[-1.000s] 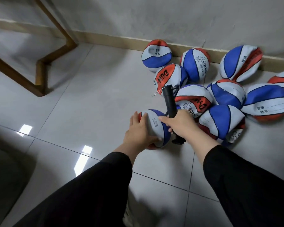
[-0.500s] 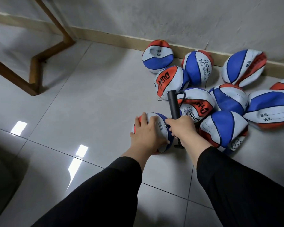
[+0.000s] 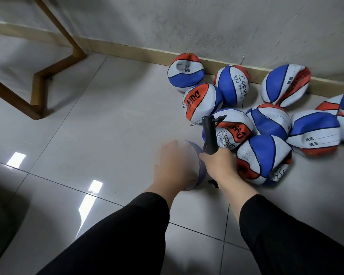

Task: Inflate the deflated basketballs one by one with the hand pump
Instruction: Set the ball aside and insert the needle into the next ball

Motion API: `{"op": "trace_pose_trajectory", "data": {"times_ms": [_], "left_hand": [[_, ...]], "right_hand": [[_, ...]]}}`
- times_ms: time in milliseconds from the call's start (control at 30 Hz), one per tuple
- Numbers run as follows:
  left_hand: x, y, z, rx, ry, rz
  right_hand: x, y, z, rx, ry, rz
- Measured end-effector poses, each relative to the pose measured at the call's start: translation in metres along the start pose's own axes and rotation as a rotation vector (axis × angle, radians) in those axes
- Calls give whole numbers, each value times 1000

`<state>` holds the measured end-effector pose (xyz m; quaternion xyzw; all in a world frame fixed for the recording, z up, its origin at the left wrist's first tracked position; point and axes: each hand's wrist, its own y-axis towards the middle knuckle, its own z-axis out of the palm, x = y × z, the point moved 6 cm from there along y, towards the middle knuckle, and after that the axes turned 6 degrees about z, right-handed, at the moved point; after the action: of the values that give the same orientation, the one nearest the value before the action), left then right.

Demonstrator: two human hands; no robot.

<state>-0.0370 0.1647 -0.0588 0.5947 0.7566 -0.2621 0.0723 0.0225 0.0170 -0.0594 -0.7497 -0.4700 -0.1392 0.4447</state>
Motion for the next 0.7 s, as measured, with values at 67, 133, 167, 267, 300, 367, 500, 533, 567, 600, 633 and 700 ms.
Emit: {"op": "trace_pose_trajectory", "data": {"times_ms": [67, 133, 167, 267, 300, 367, 500, 533, 567, 600, 633, 700], "left_hand": [[6, 1, -1, 42, -18, 4], [14, 2, -2, 95, -49, 3], [15, 0, -3, 107, -62, 13], [12, -2, -6, 37, -114, 31], [13, -1, -9, -22, -153, -2], [21, 3, -12, -128, -273, -134], [38, -3, 7, -5, -762, -413], [36, -9, 15, 70, -874, -463], [34, -16, 22, 118, -906, -495], [32, -22, 27, 138, -895, -507], [32, -26, 31, 130, -878, -506], [30, -31, 34, 56, -870, -486]], "right_hand": [[7, -6, -17, -45, 48, -10], [27, -6, -44, -79, 158, -51], [40, -6, -56, -56, 213, -90], [68, -16, -82, 40, 261, -150], [68, -18, -84, 60, 278, -162], [55, -21, -83, 87, 344, -146], [6, -23, -68, 128, 435, -26], [-5, -25, -63, 143, 447, -1], [-18, -27, -58, 169, 459, 28], [-28, -33, -52, 206, 482, 63], [-38, -38, -47, 236, 509, 100], [-55, -50, -38, 285, 543, 152]]}}
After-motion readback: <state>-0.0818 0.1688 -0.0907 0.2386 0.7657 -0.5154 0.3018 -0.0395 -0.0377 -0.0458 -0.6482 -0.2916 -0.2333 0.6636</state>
